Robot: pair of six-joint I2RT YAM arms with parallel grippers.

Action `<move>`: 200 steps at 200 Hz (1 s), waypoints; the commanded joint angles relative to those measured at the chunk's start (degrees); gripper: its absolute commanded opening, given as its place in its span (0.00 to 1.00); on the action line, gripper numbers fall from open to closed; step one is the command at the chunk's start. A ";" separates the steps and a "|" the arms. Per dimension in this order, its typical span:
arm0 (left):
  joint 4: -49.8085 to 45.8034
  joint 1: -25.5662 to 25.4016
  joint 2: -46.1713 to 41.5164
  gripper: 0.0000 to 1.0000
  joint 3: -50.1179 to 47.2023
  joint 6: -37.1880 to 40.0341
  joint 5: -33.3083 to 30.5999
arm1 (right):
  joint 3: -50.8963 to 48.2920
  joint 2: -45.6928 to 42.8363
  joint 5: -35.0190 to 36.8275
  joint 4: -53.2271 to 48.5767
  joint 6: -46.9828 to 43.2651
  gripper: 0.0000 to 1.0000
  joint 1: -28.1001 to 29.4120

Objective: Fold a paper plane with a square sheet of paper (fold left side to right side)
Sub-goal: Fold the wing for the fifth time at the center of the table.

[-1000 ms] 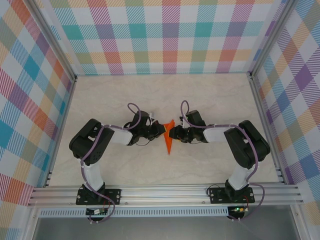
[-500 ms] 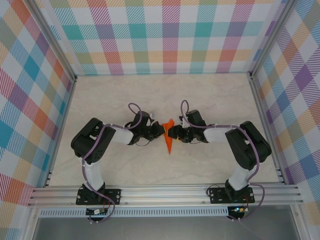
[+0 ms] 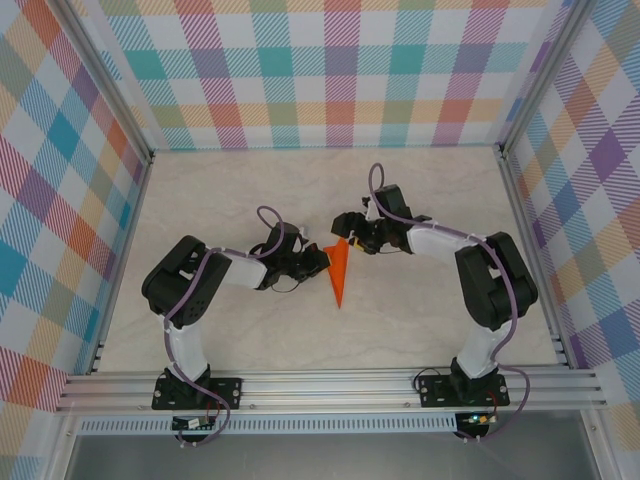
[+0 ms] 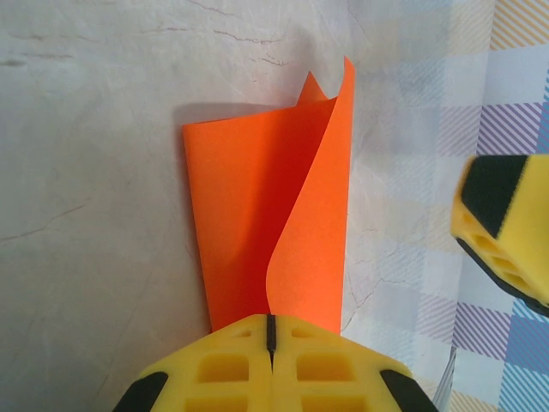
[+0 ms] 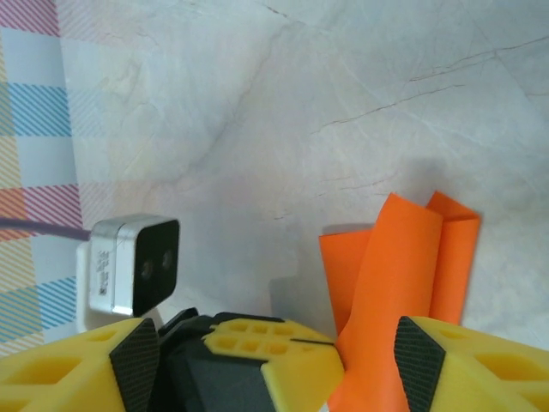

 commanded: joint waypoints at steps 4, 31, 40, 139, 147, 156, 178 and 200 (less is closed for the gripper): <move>0.03 0.85 -0.22 0.00 0.80 0.94 0.12 | 3.19 3.42 1.17 -5.07 1.60 0.78 0.46; 0.03 0.88 -0.38 0.00 0.67 0.83 0.13 | 5.78 5.89 0.89 -6.28 1.57 0.80 1.06; 0.03 0.85 -0.53 0.00 0.70 0.96 0.24 | 6.17 6.49 0.98 -6.72 1.48 0.80 1.09; -2.60 1.12 0.18 0.00 2.21 4.05 0.49 | 7.46 11.50 1.45 -8.52 0.29 0.80 1.93; -2.86 1.12 0.27 0.00 2.30 4.24 0.42 | 7.41 11.63 1.86 -9.10 0.03 0.80 2.02; -3.41 1.20 0.38 0.00 2.50 4.58 0.21 | 7.41 11.74 2.18 -9.65 -0.23 0.80 2.10; -3.99 1.38 0.82 0.00 2.91 5.13 0.03 | 7.25 11.93 2.47 -10.41 -0.72 0.80 2.21; -4.11 1.47 1.42 0.00 3.09 5.19 -0.06 | 7.07 11.89 2.58 -10.65 -0.89 0.80 2.24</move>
